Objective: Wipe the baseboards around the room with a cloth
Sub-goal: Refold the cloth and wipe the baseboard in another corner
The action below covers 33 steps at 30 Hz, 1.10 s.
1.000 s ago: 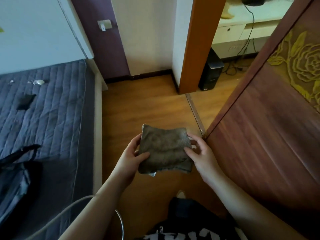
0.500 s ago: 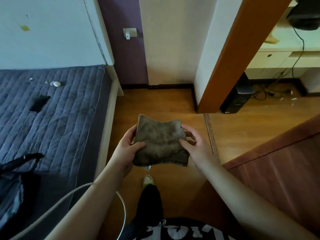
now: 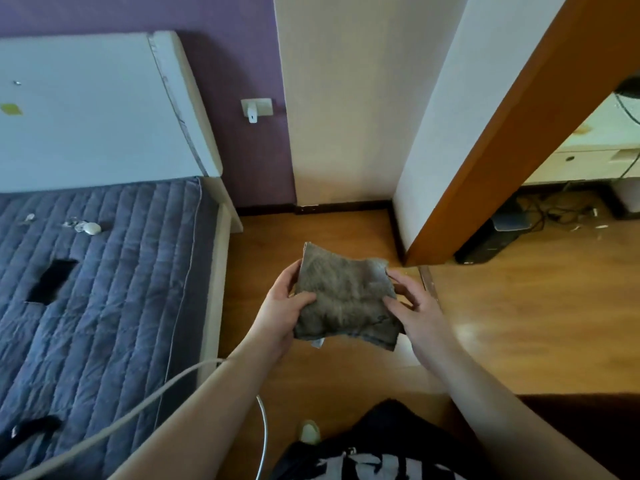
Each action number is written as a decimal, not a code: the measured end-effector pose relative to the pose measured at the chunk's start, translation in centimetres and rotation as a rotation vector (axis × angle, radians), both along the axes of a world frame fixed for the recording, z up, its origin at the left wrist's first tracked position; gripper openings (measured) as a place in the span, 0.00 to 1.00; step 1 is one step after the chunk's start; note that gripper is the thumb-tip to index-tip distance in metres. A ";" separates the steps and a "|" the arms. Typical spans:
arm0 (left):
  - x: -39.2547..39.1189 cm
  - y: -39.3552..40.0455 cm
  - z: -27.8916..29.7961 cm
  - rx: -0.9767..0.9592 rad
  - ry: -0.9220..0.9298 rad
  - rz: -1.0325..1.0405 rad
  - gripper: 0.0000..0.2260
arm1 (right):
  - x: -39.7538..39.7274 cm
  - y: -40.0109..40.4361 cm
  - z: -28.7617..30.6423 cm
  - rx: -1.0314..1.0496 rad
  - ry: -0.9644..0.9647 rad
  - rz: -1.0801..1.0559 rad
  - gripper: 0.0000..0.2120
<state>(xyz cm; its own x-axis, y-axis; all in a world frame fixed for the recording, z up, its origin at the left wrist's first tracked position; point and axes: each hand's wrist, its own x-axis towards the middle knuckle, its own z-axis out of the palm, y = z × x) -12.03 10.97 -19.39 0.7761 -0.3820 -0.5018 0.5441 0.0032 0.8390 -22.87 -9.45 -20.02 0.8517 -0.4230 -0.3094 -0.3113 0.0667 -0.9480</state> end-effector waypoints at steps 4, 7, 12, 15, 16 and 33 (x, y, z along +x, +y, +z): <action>4.9 -5.1 -0.9 0.007 0.020 -0.032 0.26 | 4.5 -4.9 -0.9 0.111 0.036 -0.010 0.22; 8.6 -8.7 -1.7 0.029 0.047 -0.025 0.27 | 8.4 -8.5 -1.5 0.167 0.060 -0.008 0.23; 14.6 -13.2 -1.4 0.046 0.047 0.000 0.27 | 14.8 -13.3 -2.1 0.384 0.086 -0.075 0.21; 18.1 -14.9 -1.6 0.067 0.045 0.022 0.26 | 18.7 -15.4 -2.2 0.433 0.127 -0.048 0.22; 19.0 -15.3 -1.7 0.071 0.054 0.034 0.26 | 19.9 -15.8 -2.1 0.444 0.132 -0.047 0.22; 38.4 -20.8 -11.1 0.095 0.164 -0.037 0.28 | 36.0 -18.9 -9.9 0.673 0.040 -0.428 0.20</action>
